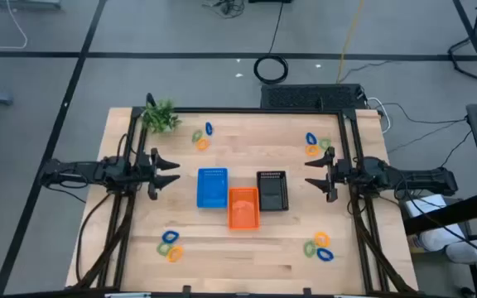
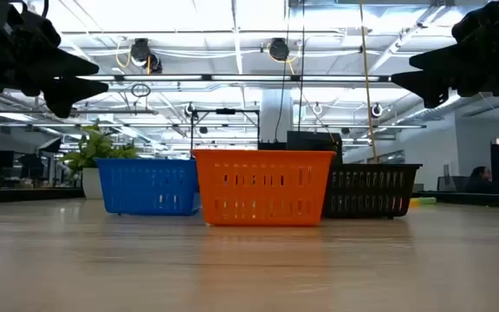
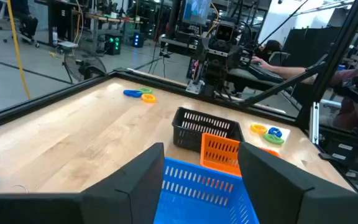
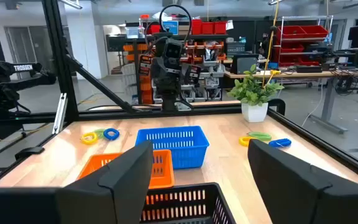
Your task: Sort spring keychains
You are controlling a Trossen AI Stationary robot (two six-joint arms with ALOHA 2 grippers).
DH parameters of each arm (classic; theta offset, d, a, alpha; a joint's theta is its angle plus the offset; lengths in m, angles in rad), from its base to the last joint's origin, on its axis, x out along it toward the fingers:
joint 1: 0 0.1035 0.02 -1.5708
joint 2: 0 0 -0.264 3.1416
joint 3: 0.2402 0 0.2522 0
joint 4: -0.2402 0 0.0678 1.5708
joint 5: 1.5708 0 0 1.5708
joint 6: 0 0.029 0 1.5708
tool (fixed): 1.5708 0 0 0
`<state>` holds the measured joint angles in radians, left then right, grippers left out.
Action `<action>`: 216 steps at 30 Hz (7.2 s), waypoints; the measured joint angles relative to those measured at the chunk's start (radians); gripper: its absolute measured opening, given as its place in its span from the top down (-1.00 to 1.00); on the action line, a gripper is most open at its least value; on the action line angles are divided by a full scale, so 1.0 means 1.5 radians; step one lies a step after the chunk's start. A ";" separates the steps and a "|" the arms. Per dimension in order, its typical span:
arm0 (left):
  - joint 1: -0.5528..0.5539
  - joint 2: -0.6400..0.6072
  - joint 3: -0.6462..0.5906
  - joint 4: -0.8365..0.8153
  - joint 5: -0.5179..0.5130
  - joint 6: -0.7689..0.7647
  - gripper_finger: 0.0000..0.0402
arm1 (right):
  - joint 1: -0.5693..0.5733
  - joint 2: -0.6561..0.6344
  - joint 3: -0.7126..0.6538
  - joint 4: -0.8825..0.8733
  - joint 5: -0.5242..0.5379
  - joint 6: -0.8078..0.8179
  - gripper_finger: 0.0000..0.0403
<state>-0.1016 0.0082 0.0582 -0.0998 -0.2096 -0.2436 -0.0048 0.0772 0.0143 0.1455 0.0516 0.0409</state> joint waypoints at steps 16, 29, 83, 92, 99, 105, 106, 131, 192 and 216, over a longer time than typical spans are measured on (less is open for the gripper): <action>0.000 0.000 0.000 0.000 0.000 0.000 -0.07 | 0.000 0.000 0.000 0.000 0.000 0.000 -0.25; 0.000 0.000 0.000 0.000 0.000 0.000 -0.07 | 0.000 0.000 0.000 0.004 -0.018 0.327 -0.25; 0.000 0.000 -0.002 0.016 -0.001 0.000 -0.07 | -0.507 0.915 0.604 -0.526 0.073 0.202 -0.16; 0.000 0.000 -0.002 0.017 -0.001 0.000 -0.07 | -0.516 0.970 0.574 -0.451 0.067 0.191 -0.14; 0.000 0.000 -0.001 0.017 -0.001 0.000 -0.07 | -0.515 0.971 0.552 -0.438 0.066 0.196 -0.13; 0.000 0.000 -0.001 0.017 -0.001 0.000 -0.07 | -0.515 0.971 0.501 -0.373 0.033 0.199 -0.12; 0.000 0.000 -0.001 0.017 -0.001 0.000 -0.07 | -0.514 0.969 0.496 -0.367 0.032 0.200 -0.11; 0.000 0.000 0.000 0.015 -0.001 0.000 -0.07 | -0.515 0.970 0.483 -0.353 0.035 0.192 0.41; 0.000 0.000 0.000 0.015 -0.001 0.000 -0.07 | -0.077 0.666 0.483 -0.212 -0.038 0.066 0.99; 0.001 0.000 0.000 0.082 -0.059 0.121 -0.07 | 0.090 0.728 0.483 0.050 -0.035 -0.062 0.99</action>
<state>-0.1001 0.0082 0.0589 0.0230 -0.2988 -0.0623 0.1303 1.1696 0.7391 0.2202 -0.0010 -0.0518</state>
